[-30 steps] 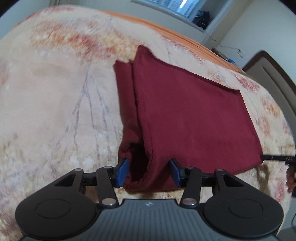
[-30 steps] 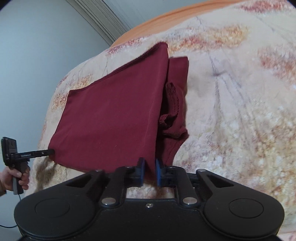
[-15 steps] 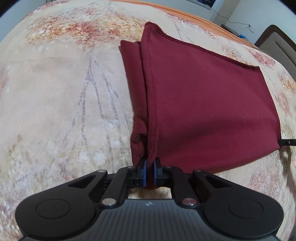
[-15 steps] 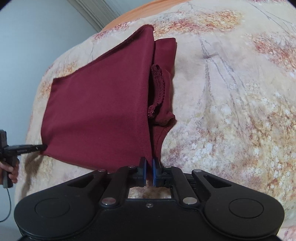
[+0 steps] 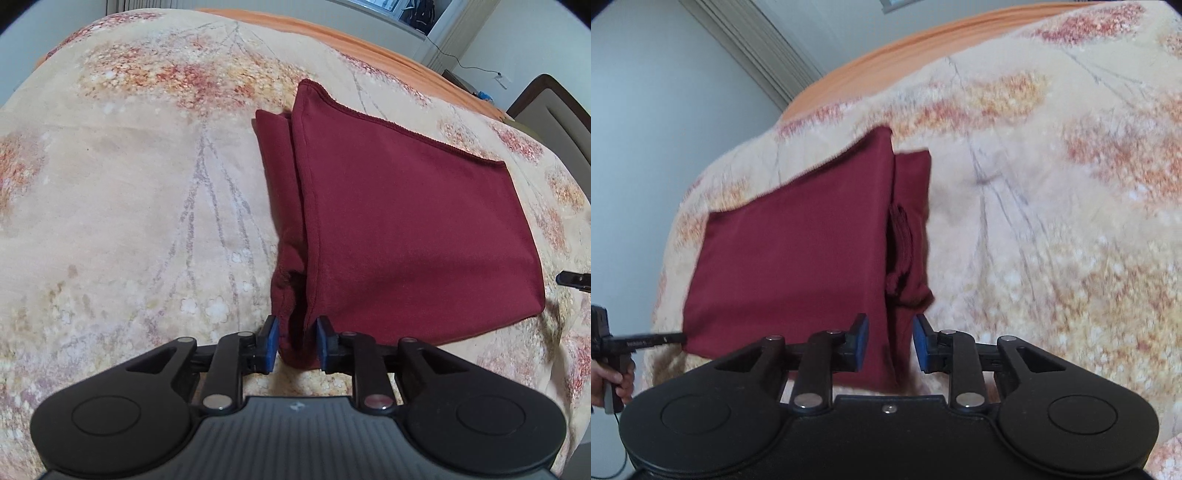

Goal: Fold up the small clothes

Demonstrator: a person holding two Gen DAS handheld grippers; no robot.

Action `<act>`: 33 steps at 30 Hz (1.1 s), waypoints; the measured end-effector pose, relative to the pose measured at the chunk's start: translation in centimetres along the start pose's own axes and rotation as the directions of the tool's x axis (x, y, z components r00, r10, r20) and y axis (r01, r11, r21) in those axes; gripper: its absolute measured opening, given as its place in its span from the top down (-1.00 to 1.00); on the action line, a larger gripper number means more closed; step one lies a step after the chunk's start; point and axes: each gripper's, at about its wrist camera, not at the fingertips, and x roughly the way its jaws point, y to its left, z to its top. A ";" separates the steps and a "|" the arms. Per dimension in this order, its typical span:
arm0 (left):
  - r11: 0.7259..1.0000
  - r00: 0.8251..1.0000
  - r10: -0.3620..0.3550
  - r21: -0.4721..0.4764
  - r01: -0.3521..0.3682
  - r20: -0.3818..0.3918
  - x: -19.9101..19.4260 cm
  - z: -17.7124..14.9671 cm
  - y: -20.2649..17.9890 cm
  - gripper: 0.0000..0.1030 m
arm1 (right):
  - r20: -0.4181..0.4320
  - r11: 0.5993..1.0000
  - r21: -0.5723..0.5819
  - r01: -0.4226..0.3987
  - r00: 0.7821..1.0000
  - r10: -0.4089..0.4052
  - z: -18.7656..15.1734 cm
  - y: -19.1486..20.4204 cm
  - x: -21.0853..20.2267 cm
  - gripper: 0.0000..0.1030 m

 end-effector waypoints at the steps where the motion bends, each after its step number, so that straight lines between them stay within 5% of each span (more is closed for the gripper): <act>1: 1.000 1.000 0.000 0.000 0.000 0.002 0.0 0.2 -0.1 0.55 | 0.014 1.000 -0.002 -0.011 1.000 0.011 0.4 0.3 -0.1 0.37; 7: 1.000 0.994 -0.010 0.008 0.009 0.107 -1.7 2.5 -1.4 0.51 | 0.021 0.994 -0.078 -0.074 0.997 0.076 3.1 3.6 1.7 0.29; 10: 0.997 0.981 -0.080 0.025 0.077 0.177 -2.3 4.3 -3.0 0.13 | -0.002 0.986 -0.125 -0.112 0.994 0.112 4.3 5.6 3.9 0.21; 15: 0.984 0.980 -0.155 0.103 0.143 0.123 1.4 6.1 -6.1 0.05 | -0.077 0.972 -0.145 -0.183 0.982 0.173 5.9 7.7 8.3 0.09; 17: 0.990 0.995 -0.075 0.129 0.065 0.070 4.0 6.2 -6.2 0.06 | -0.087 0.973 -0.200 -0.117 0.991 0.101 6.6 8.0 9.7 0.10; 19: 0.994 0.997 0.002 0.110 -0.010 0.072 5.1 6.8 -5.4 0.36 | -0.037 0.972 -0.233 0.021 0.999 -0.031 7.7 7.5 10.3 0.11; 20: 0.997 0.994 -0.022 0.079 0.014 0.106 4.8 7.3 -5.0 0.34 | -0.002 0.978 -0.206 0.036 0.999 -0.037 8.4 7.0 10.1 0.11; 22: 0.996 0.980 -0.077 0.046 0.070 0.181 4.0 8.7 -4.6 0.00 | 0.061 0.987 -0.160 0.000 0.998 0.010 10.0 6.4 9.6 0.10; 27: 0.995 0.977 -0.066 0.087 0.049 0.200 6.9 14.0 -4.9 -0.06 | 0.052 0.989 -0.143 -0.045 0.997 0.053 13.9 5.9 12.6 0.13; 29: 0.996 0.983 -0.006 0.083 -0.010 0.185 8.7 16.3 -4.3 -0.03 | 0.051 0.984 -0.155 0.086 0.996 -0.079 15.1 5.5 14.2 0.40; 30: 0.995 0.983 0.046 0.076 -0.060 0.177 9.4 17.0 -3.9 0.22 | 0.059 0.975 -0.149 0.167 0.985 -0.159 15.4 5.4 14.6 0.76; 31: 0.993 0.981 0.081 0.069 -0.095 0.177 9.6 17.4 -3.6 0.43 | 0.073 0.971 -0.127 0.200 0.979 -0.192 15.6 5.3 14.5 0.88; 33: 0.994 0.971 0.065 0.073 -0.083 0.231 8.3 17.2 -3.8 0.28 | 0.118 0.975 -0.163 0.148 0.985 -0.129 14.7 6.8 13.4 0.72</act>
